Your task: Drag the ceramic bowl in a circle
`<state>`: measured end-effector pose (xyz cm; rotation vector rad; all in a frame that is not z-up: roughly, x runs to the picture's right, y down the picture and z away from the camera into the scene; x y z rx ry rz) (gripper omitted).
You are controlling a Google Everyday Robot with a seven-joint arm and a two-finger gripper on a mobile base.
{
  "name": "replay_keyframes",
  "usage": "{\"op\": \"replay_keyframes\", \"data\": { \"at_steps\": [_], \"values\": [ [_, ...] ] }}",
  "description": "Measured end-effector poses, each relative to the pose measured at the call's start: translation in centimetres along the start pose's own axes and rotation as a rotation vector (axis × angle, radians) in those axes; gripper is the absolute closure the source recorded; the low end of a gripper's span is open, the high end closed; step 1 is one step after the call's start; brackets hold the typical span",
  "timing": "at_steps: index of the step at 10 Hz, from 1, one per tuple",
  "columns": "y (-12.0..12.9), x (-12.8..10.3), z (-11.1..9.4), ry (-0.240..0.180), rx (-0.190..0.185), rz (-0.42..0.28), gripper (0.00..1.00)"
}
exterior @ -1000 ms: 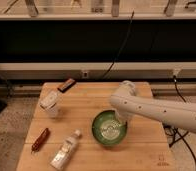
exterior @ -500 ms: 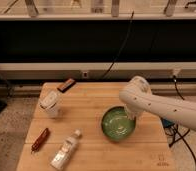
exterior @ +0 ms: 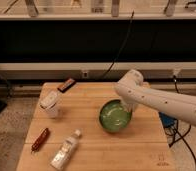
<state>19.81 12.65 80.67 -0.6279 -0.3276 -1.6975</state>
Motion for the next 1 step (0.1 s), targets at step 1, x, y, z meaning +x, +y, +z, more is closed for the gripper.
{"op": "replay_keyframes", "data": {
  "at_steps": [1],
  "values": [
    [0.29, -0.79, 0.32, -0.008, -0.007, -0.004, 1.0]
  ]
}}
